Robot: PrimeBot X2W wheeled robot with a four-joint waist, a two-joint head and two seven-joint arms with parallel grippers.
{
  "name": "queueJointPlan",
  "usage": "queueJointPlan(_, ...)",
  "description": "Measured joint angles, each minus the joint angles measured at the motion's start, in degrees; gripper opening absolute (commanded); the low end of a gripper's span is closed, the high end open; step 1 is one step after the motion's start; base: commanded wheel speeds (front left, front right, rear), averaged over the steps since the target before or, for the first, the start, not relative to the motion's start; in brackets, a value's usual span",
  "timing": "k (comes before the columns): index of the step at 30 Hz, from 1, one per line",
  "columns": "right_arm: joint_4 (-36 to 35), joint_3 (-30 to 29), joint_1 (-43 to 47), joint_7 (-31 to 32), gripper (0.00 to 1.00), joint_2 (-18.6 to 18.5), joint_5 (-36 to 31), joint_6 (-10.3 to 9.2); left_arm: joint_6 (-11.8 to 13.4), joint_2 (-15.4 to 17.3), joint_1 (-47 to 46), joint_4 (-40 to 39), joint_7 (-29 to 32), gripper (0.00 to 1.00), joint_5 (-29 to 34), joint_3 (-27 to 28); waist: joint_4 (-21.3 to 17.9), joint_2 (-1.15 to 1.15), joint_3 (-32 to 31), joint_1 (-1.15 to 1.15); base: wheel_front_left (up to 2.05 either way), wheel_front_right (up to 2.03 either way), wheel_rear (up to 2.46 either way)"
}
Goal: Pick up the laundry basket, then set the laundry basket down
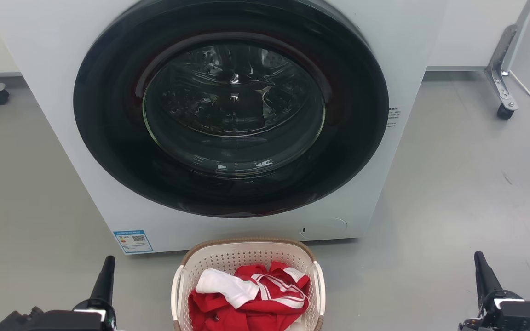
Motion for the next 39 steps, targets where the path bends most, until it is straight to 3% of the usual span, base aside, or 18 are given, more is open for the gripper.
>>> queueJointPlan(10,1.0,-2.1,-1.3,1.8,0.0,0.1,6.8,1.24,-1.4,-0.2,-1.6,0.7,1.6,0.0,-7.5,1.3,0.0,0.0,-0.1,-0.01,0.0,0.0,0.0)
queueJointPlan(39,1.0,-2.1,-1.4,1.8,0.0,0.1,6.9,1.24,-1.4,-0.3,-1.6,0.8,1.6,0.0,-7.6,1.3,0.0,0.0,-0.1,0.0,0.0,0.0,0.0)
